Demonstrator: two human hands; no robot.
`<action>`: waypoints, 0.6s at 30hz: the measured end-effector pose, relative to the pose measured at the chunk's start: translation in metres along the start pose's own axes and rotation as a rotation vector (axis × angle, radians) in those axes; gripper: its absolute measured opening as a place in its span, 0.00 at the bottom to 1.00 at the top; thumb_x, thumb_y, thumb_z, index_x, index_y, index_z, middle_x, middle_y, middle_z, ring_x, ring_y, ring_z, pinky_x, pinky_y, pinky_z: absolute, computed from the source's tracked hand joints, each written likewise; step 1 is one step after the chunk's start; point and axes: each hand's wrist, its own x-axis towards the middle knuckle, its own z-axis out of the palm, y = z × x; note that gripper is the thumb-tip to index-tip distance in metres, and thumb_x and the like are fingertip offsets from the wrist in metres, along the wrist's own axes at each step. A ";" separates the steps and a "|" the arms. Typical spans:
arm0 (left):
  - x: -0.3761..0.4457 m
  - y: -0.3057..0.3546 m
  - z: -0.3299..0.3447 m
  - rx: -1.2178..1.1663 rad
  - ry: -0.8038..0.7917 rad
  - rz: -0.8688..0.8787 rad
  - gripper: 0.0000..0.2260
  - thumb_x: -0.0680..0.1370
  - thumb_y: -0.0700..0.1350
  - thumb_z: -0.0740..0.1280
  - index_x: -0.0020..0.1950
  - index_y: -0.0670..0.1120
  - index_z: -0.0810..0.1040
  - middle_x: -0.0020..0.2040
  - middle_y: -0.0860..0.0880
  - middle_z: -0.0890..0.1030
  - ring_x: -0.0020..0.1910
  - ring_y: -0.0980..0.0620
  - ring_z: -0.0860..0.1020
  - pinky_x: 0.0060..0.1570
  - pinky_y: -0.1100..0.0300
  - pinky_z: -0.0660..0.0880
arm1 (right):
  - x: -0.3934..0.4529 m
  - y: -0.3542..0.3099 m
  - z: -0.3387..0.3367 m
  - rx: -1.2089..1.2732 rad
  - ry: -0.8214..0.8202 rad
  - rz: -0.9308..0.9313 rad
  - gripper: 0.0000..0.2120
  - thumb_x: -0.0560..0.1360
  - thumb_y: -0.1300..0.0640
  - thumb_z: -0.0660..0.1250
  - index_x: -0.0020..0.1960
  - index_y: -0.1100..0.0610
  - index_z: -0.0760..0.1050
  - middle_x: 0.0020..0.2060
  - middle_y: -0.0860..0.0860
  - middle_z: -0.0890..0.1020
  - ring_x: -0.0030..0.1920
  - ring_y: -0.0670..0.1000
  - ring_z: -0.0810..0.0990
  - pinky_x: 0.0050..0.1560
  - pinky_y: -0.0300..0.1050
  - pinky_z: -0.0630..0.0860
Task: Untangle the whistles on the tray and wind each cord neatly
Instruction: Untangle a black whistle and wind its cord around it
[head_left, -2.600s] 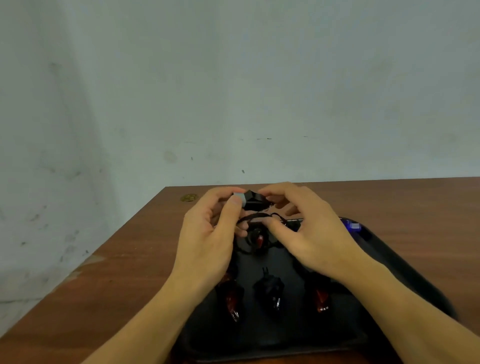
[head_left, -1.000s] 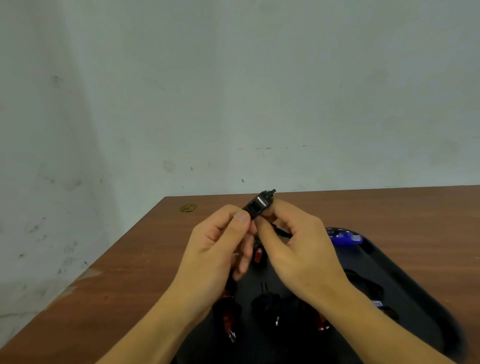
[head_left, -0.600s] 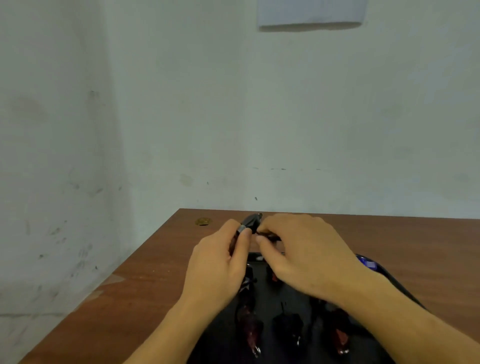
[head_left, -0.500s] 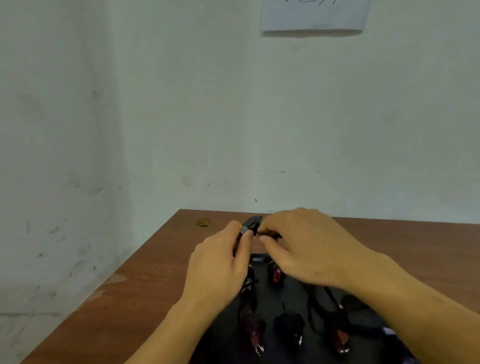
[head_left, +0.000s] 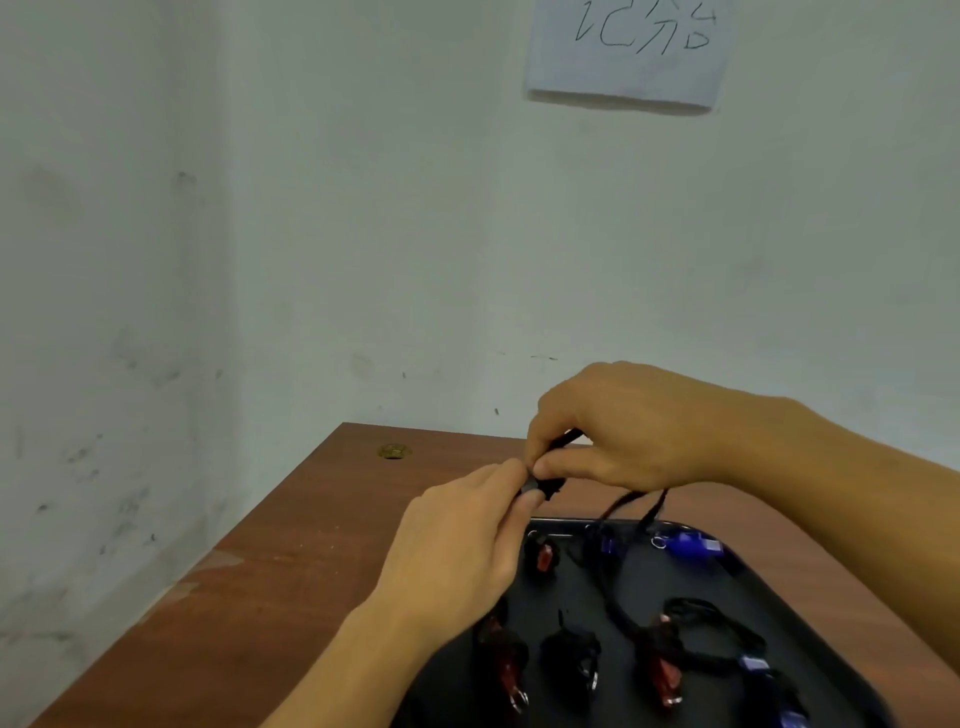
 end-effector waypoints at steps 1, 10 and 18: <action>0.001 0.000 0.000 -0.033 0.013 0.016 0.07 0.83 0.54 0.56 0.49 0.56 0.70 0.37 0.59 0.70 0.34 0.53 0.73 0.32 0.55 0.72 | -0.002 0.004 -0.001 0.049 0.016 -0.002 0.06 0.79 0.46 0.67 0.50 0.42 0.82 0.43 0.37 0.81 0.47 0.40 0.79 0.53 0.43 0.76; 0.001 0.011 -0.003 -0.290 0.159 0.044 0.08 0.82 0.52 0.58 0.54 0.56 0.76 0.37 0.60 0.73 0.34 0.55 0.73 0.33 0.66 0.66 | -0.014 0.014 -0.003 0.621 0.175 0.003 0.03 0.74 0.53 0.75 0.46 0.52 0.85 0.39 0.43 0.86 0.35 0.36 0.79 0.39 0.26 0.70; 0.001 0.019 -0.001 -0.361 0.175 0.086 0.13 0.83 0.52 0.58 0.61 0.52 0.79 0.42 0.63 0.78 0.37 0.56 0.76 0.36 0.66 0.71 | -0.014 0.030 0.012 1.044 -0.082 0.148 0.13 0.71 0.45 0.76 0.39 0.54 0.81 0.33 0.56 0.69 0.30 0.48 0.58 0.29 0.40 0.55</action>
